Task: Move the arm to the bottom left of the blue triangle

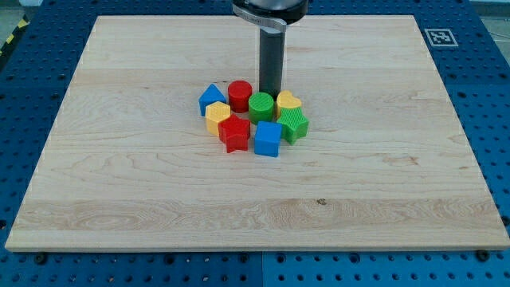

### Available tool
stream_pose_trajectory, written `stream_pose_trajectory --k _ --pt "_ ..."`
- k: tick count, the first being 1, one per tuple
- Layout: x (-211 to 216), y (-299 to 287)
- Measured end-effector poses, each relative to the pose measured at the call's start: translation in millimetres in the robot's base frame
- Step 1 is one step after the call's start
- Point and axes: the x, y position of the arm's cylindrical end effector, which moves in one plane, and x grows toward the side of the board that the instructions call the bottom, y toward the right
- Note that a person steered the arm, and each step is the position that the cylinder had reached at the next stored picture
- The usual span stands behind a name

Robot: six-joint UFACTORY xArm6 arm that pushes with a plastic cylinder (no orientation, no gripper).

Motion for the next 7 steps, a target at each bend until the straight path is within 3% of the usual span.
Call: stream_pose_trajectory --k 3,5,6,7 --pt "24 0" --pt "-44 2" --pt "-64 -21" --pt "-65 -83"
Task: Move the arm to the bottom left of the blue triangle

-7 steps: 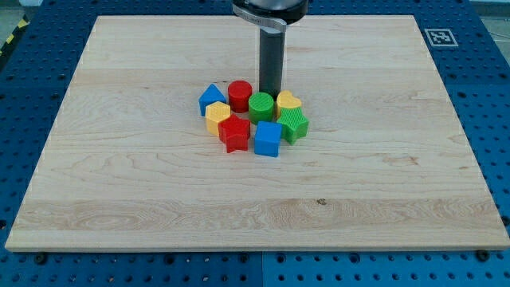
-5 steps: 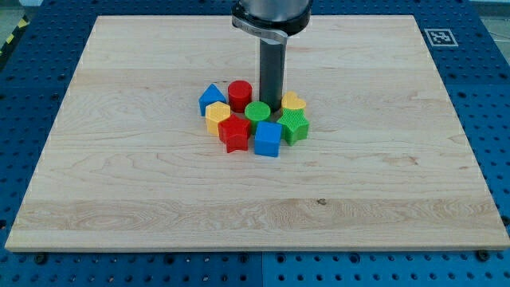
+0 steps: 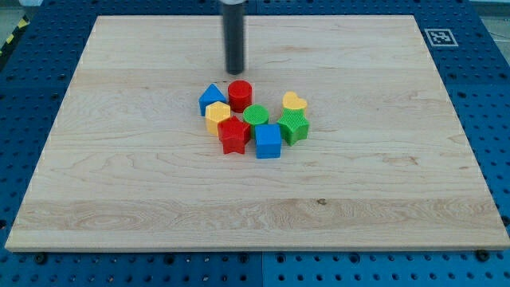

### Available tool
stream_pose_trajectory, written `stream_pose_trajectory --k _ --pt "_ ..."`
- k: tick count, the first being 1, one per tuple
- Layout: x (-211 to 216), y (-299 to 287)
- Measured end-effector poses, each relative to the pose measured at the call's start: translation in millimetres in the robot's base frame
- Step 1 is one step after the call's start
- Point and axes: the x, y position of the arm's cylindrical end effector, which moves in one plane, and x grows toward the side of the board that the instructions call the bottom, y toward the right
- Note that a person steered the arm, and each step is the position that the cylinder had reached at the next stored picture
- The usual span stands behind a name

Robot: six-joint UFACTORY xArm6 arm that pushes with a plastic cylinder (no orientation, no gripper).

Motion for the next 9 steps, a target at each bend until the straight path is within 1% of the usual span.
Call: stream_pose_trajectory --k 1,2,3,4,5,6,7,9 --pt "0 -58" --pt "29 -102" --pt "83 -103" --pt "120 -93" --pt "128 -63" --pt "128 -37" --pt "127 -40" --pt "111 -28"
